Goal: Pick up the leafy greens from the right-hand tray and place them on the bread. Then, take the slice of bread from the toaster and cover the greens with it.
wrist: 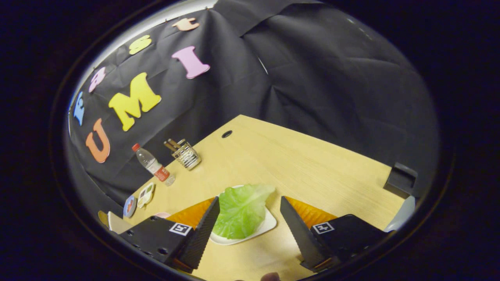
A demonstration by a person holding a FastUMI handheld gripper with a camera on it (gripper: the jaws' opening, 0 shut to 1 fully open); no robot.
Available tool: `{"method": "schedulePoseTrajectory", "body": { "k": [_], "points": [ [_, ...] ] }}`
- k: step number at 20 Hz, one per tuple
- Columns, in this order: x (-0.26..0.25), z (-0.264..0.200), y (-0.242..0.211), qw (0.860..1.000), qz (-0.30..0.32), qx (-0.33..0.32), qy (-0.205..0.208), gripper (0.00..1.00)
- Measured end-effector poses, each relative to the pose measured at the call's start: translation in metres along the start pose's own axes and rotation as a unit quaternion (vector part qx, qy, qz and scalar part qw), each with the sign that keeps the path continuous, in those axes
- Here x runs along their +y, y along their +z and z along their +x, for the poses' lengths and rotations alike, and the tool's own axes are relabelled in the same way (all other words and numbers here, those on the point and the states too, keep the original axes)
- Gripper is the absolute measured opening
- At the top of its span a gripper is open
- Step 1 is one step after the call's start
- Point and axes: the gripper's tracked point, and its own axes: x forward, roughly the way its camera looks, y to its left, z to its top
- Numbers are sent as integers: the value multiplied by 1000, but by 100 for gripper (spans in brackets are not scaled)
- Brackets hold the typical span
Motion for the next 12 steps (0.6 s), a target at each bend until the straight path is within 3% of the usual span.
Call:
{"method": "schedulePoseTrajectory", "body": {
  "k": [8,10,11,12],
  "points": [
    [-9,48,3,999,50,13,-13,93],
    [-10,55,3,997,69,18,-8,76],
    [-12,56,4,997,79,18,-6,76],
    [-13,59,5,996,85,19,-11,70]
  ]
}}
